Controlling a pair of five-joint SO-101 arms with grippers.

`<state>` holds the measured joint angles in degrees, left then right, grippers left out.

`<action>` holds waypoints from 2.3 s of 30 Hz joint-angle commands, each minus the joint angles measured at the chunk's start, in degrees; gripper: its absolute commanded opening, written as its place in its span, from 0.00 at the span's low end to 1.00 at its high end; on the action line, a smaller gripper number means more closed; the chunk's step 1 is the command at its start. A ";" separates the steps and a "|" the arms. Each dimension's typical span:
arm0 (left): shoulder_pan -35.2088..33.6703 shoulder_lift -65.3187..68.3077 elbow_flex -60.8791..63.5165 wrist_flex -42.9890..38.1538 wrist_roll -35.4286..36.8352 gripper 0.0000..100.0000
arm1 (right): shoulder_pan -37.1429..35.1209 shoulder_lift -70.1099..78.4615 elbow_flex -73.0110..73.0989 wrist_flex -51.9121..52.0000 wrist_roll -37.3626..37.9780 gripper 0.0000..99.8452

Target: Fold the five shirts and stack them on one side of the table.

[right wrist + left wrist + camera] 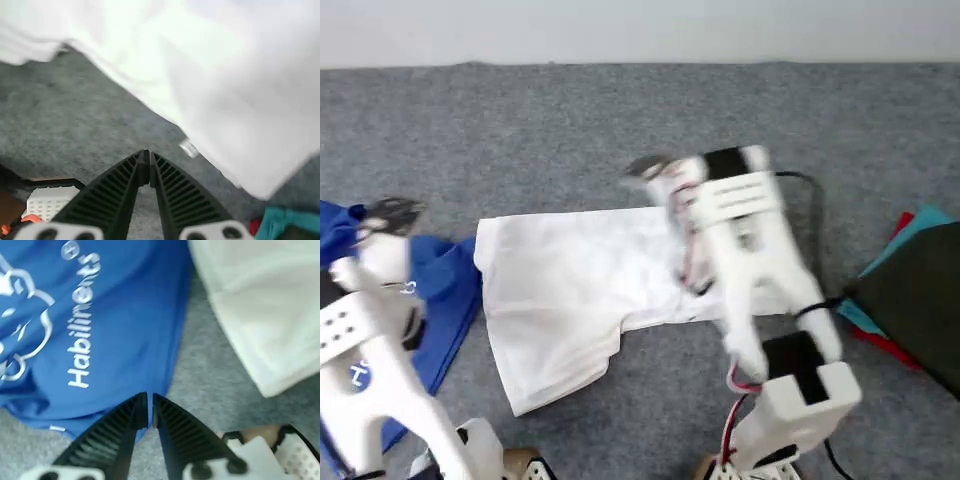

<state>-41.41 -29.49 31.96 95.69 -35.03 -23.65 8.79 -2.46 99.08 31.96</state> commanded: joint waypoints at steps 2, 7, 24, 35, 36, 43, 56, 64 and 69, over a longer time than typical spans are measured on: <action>-10.46 6.07 -1.80 -4.57 -1.05 0.04 | -13.49 -3.65 4.75 -5.32 -0.97 0.02; -17.85 13.63 -2.24 -6.68 -1.67 0.04 | -24.92 -4.09 13.36 -14.55 -3.16 0.20; -21.54 15.30 -2.24 -7.47 -3.16 0.04 | -44.79 5.67 15.65 -31.16 -3.08 0.28; -21.54 15.30 -2.24 -7.47 -3.16 0.04 | -44.53 17.19 6.77 -28.79 -2.81 0.27; -21.54 15.30 -2.24 -7.47 -3.16 0.04 | -44.53 18.77 4.75 -26.95 -2.90 0.27; -21.54 15.21 -2.33 -7.12 -3.16 0.04 | -44.44 31.52 -12.40 -14.73 -2.81 0.02; -21.19 15.21 -2.33 -7.03 -3.16 0.04 | -39.69 32.48 -27.87 -5.93 -2.64 0.01; -21.10 15.21 -2.33 -7.38 -3.16 0.04 | -34.33 27.91 -28.40 -6.02 0.35 0.01; -21.10 15.30 -3.74 -7.12 -3.16 0.04 | -30.81 27.12 -32.79 -5.05 1.85 0.01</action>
<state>-62.59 -14.11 30.73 88.92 -37.67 -57.14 40.44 -30.59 93.01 33.01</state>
